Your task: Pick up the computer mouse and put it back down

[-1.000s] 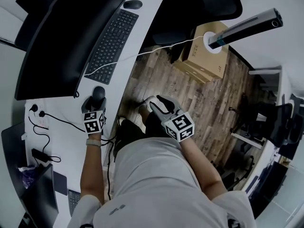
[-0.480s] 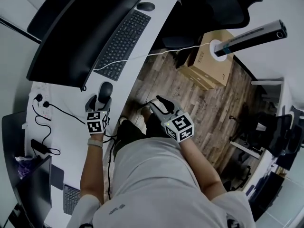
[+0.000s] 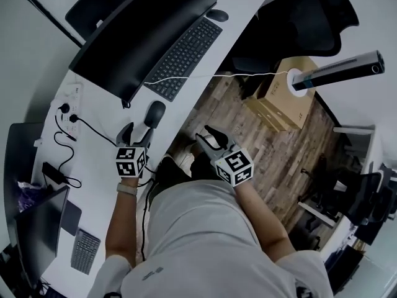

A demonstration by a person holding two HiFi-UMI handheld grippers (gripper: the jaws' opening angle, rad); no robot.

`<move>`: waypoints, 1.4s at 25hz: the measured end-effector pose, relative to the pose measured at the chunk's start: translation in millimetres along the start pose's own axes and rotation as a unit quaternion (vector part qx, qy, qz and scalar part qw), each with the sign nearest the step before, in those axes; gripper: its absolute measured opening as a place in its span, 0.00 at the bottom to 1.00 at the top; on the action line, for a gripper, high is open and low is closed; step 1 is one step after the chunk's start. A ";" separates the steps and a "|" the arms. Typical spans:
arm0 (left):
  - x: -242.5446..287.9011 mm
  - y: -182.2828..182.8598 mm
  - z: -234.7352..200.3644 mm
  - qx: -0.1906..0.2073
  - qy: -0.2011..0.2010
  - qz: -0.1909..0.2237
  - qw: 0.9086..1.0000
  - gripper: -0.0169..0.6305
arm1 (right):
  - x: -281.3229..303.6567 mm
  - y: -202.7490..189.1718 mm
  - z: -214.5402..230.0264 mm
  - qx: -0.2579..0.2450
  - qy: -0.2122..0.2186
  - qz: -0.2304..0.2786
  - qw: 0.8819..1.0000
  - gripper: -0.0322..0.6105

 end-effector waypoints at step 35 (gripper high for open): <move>-209.2 -11.0 -18.9 -0.062 0.025 0.256 0.964 0.48 | 64.3 86.1 -150.4 -0.155 0.207 0.047 0.965 0.29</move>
Point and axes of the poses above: the fingertips, and each gripper's own axes: x forward along the fingers, z to its right, y out of its top, the point moved 9 cm from there along -x, backward along the fingers, and after that the axes turned 9 degrees about -z, right-handed, at the moved point
